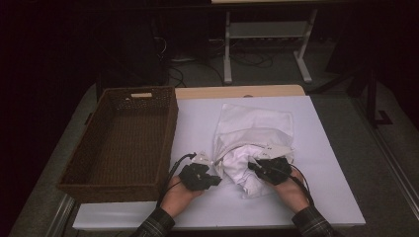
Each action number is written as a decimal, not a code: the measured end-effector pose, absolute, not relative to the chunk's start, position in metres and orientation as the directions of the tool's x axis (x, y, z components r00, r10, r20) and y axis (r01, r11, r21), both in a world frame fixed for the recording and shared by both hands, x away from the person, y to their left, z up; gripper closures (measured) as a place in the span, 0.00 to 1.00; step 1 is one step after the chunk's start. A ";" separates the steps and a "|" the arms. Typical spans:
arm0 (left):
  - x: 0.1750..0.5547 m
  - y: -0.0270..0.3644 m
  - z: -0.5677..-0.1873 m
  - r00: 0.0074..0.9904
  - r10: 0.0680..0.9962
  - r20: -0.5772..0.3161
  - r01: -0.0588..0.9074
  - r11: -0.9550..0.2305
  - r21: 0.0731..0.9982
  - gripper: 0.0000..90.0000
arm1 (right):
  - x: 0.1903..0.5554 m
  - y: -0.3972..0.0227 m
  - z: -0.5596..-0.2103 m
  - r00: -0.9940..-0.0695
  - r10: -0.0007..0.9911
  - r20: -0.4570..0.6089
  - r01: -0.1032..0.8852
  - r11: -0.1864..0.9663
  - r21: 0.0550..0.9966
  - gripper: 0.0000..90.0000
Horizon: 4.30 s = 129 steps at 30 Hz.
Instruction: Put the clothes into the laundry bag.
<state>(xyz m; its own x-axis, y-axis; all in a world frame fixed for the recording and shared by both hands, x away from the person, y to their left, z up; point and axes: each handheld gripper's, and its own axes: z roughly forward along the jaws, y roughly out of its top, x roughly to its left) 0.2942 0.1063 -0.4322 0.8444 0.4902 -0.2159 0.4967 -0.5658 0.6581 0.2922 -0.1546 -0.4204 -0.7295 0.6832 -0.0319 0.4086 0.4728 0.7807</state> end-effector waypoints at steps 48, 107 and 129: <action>0.291 0.101 -0.433 0.866 0.439 -0.239 0.481 -0.601 0.638 0.98 | 0.341 -0.137 -0.426 -0.625 0.781 -0.016 0.454 0.379 0.806 0.93; 0.293 0.105 -0.435 0.856 0.464 -0.228 0.491 -0.589 0.642 0.98 | 0.277 -0.231 -0.426 -0.666 0.743 0.064 0.494 0.375 0.785 0.95; 0.292 0.102 -0.437 0.864 0.449 -0.228 0.483 -0.609 0.629 0.98 | 0.316 -0.183 -0.410 -0.678 0.735 0.005 0.429 0.389 0.815 0.97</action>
